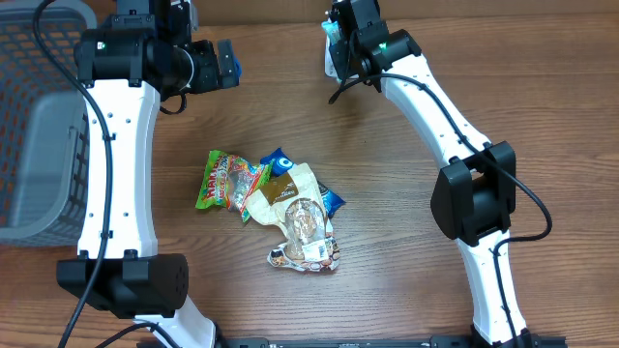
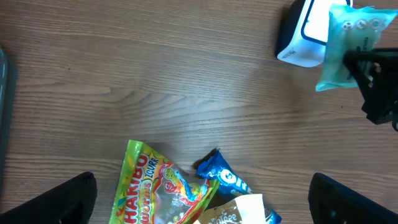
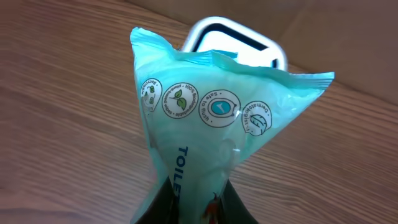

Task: Scan the item barcode
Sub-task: 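Hold the pack against the scanner, adjusting its angle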

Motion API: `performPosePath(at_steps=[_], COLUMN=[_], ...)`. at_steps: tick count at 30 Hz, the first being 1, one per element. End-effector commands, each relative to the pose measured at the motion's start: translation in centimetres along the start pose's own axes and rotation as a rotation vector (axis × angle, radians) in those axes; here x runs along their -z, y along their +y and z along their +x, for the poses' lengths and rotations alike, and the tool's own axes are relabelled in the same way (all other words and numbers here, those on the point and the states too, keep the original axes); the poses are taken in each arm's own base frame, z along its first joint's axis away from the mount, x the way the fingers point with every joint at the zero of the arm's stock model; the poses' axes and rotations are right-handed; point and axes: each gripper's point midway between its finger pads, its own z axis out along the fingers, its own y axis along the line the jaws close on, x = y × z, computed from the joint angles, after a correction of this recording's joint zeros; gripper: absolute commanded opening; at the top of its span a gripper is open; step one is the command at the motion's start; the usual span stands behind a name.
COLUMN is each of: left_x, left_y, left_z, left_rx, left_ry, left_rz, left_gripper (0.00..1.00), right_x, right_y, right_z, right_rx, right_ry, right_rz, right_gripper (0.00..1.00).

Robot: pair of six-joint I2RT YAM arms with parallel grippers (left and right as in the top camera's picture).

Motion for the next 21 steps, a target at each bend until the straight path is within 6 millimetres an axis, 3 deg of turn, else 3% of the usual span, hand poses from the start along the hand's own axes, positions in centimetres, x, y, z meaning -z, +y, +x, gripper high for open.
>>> performPosePath(at_steps=[1, 13, 17, 21], left_x=[0.0, 0.0, 0.0, 0.0], left_y=[-0.2, -0.2, -0.2, -0.2], left_z=[-0.2, -0.2, -0.2, -0.2], left_rx=[-0.004, -0.004, -0.004, -0.004], left_ry=[-0.007, -0.007, -0.007, -0.007], left_rz=[-0.002, -0.002, -0.002, -0.002], left_gripper=[1.0, 1.0, 1.0, 1.0], right_x=[1.1, 1.9, 1.8, 1.2], right_y=[1.0, -0.8, -1.6, -3.5], right_z=[-2.0, -4.7, -4.6, -4.5], right_rx=[-0.144, -0.505, -0.527, -0.486], right_ry=[-0.053, -0.101, -0.1, -0.132], right_rz=[-0.13, -0.356, -0.341, -0.192], right_gripper=[0.04, 0.04, 0.04, 0.04])
